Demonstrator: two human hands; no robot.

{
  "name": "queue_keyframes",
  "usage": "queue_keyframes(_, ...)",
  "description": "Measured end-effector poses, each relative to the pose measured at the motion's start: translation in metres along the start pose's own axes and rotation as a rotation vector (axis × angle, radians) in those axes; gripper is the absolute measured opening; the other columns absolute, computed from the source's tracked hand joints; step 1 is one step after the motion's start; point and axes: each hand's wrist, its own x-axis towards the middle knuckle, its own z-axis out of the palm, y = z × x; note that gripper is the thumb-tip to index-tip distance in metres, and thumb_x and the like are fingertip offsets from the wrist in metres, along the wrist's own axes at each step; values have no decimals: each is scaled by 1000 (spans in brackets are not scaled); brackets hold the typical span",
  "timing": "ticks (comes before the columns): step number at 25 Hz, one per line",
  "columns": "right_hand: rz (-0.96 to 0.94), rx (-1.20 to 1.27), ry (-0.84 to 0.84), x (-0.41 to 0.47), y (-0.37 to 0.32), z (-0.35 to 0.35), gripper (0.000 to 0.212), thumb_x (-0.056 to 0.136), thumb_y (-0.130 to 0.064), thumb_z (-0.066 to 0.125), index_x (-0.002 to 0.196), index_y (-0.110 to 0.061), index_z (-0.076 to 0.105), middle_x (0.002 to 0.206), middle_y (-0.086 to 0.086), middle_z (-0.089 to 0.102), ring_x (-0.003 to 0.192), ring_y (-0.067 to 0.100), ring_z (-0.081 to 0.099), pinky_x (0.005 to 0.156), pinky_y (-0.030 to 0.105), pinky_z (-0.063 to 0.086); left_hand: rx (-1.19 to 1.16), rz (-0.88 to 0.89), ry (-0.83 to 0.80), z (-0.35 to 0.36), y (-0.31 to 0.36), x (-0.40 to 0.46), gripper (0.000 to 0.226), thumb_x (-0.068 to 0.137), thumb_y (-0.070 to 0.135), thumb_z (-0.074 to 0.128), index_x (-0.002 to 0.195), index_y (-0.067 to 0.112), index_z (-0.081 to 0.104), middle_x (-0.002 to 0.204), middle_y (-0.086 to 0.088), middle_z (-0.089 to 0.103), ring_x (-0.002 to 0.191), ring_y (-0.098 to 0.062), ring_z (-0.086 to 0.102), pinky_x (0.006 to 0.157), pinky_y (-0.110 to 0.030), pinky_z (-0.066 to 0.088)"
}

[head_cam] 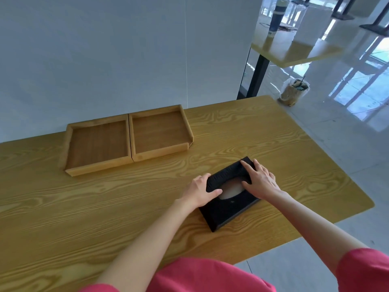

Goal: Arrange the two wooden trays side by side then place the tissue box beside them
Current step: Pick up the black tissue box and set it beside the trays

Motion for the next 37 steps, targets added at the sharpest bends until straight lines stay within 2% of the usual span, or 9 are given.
queue_keyframes(5, 52, 56, 39, -2, -8, 3, 64, 89, -14, 44, 144, -30, 15, 155, 16, 5, 137, 36, 19, 109, 49, 25, 3, -25, 56, 10, -1, 1, 66, 79, 42, 57, 135, 19, 31, 133, -9, 47, 122, -28, 43, 95, -40, 41)
queue_keyframes(8, 92, 114, 95, -1, -13, 1, 61, 89, -5, 40, 142, -29, 23, 153, 17, 17, 132, 36, 28, 106, 50, 29, 7, -44, 92, 12, 2, 2, 64, 78, 38, 57, 133, 18, 32, 129, -10, 48, 118, -28, 43, 89, -40, 43)
queue_keyframes(11, 78, 121, 109, 1, -23, 1, 59, 86, -8, 44, 140, -30, 30, 145, 14, 32, 125, 34, 38, 99, 46, 38, 40, -77, 109, 6, -5, -2, 67, 78, 36, 55, 136, 18, 28, 132, -11, 45, 121, -30, 40, 87, -40, 43)
queue_keyframes(14, 6, 114, 107, 4, -46, 6, 59, 83, -17, 49, 138, -32, 32, 134, 11, 42, 117, 31, 45, 85, 39, 43, 53, -107, 145, -15, -29, -12, 67, 78, 34, 54, 138, 20, 28, 134, -11, 44, 123, -29, 38, 91, -38, 42)
queue_keyframes(19, -139, 130, 101, 10, -115, 18, 60, 82, -26, 52, 138, -31, 30, 126, 11, 45, 110, 30, 49, 75, 36, 43, 102, -153, 294, -62, -86, -40, 63, 78, 31, 54, 137, 22, 31, 134, -6, 46, 121, -28, 41, 81, -34, 44)
queue_keyframes(23, -221, 107, 89, 4, -178, 34, 59, 83, -31, 51, 138, -30, 31, 125, 10, 45, 107, 29, 51, 71, 33, 38, 102, -183, 342, -93, -142, -71, 64, 78, 31, 54, 137, 23, 32, 133, -5, 47, 122, -26, 39, 85, -34, 44)
queue_keyframes(27, -270, 76, 74, -11, -238, 54, 58, 82, -34, 51, 137, -28, 31, 122, 11, 45, 107, 31, 52, 70, 33, 38, 86, -218, 360, -120, -196, -104, 63, 78, 27, 56, 137, 23, 33, 129, -5, 48, 119, -24, 37, 81, -28, 40)
queue_keyframes(31, -302, 71, 53, -25, -294, 76, 58, 83, -34, 51, 137, -26, 30, 123, 12, 44, 109, 30, 50, 71, 33, 36, 122, -253, 342, -144, -246, -135, 63, 79, 27, 55, 138, 22, 32, 130, -4, 46, 121, -23, 35, 88, -30, 37)
queue_keyframes(37, -304, 94, 53, -43, -348, 104, 57, 83, -33, 51, 135, -25, 31, 125, 12, 42, 111, 29, 47, 71, 33, 35, 223, -278, 340, -162, -295, -169, 62, 81, 33, 51, 139, 27, 28, 134, 2, 43, 123, -18, 34, 71, -26, 43)
